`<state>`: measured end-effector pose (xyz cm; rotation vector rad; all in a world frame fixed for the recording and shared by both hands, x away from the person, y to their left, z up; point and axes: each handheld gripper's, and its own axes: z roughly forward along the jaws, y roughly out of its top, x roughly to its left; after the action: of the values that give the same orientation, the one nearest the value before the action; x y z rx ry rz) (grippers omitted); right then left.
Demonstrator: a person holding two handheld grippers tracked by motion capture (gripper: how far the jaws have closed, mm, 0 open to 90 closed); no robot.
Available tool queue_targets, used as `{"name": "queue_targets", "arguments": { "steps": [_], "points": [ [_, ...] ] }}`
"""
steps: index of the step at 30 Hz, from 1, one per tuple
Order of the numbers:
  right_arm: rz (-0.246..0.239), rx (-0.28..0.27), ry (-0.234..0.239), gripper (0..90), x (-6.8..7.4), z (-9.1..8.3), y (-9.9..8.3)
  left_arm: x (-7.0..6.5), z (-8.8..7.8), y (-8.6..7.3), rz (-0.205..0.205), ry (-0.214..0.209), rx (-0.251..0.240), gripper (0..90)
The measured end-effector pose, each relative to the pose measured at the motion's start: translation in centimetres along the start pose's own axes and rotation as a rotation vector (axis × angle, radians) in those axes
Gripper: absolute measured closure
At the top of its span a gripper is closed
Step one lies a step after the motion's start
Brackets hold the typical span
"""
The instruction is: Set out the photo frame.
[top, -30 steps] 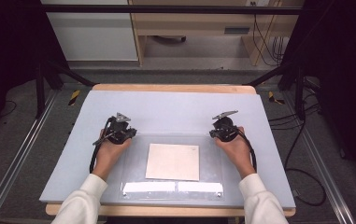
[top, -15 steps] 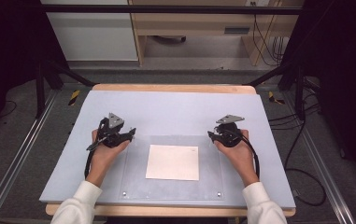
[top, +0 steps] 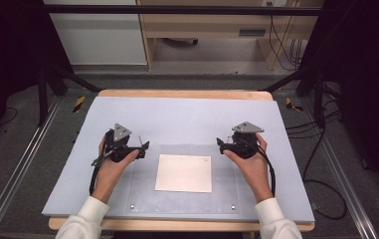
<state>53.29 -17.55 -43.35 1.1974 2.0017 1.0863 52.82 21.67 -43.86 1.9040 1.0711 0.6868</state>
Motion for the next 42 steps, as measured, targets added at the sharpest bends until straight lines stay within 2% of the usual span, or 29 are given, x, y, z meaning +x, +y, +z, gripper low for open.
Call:
{"name": "queue_targets", "arguments": {
  "steps": [2, 5, 8, 10, 14, 18, 21, 26, 30, 34, 39, 42],
  "points": [
    [-0.007, 0.022, -0.002, 20.3, 0.1, 0.3, 0.0, -0.3, 0.1, 0.1, 0.001, 0.004, -0.004, 10.7],
    [-0.021, 0.043, -0.016, 29.2, 0.2, 0.7, -0.2, -0.6, 0.5, 0.0, 0.008, 0.016, 0.001, 15.5],
    [-0.038, 0.04, -0.029, 41.6, 0.4, 0.9, -0.2, -0.7, 0.7, -0.3, -0.008, 0.045, 0.003, 24.9],
    [-0.056, 0.038, -0.051, 48.3, 0.7, 1.0, -0.1, -0.6, 0.8, -0.4, -0.019, 0.055, 0.008, 36.1],
    [-0.05, 0.054, -0.068, 55.4, 0.9, 1.3, -0.1, -0.6, 0.8, -0.6, -0.031, 0.07, 0.001, 46.0],
    [-0.042, 0.051, -0.069, 59.7, 1.0, 1.4, -0.2, -0.6, 0.8, -0.6, -0.041, 0.079, -0.004, 49.6],
    [-0.035, 0.074, -0.083, 61.8, 1.0, 1.6, -0.4, -0.6, 1.0, -0.7, -0.049, 0.084, 0.003, 52.4],
    [-0.016, 0.11, -0.071, 67.6, 1.0, 2.2, -1.0, -0.8, 1.7, -1.0, -0.036, 0.08, 0.021, 57.9],
    [0.003, 0.099, -0.077, 77.7, 0.8, 2.2, -1.0, -0.8, 2.2, -1.2, -0.045, 0.074, 0.032, 64.7],
    [0.019, 0.097, -0.071, 83.5, 0.5, 2.2, -1.1, -0.8, 2.5, -1.3, -0.051, 0.074, 0.032, 67.6],
    [0.037, 0.098, -0.056, 85.0, 0.2, 2.2, -1.1, -0.8, 2.6, -1.3, -0.047, 0.083, 0.021, 74.7],
    [0.038, 0.099, -0.053, 85.3, 0.1, 2.3, -1.1, -0.6, 2.5, -1.2, -0.062, 0.088, 0.01, 78.8]
  ]
}}
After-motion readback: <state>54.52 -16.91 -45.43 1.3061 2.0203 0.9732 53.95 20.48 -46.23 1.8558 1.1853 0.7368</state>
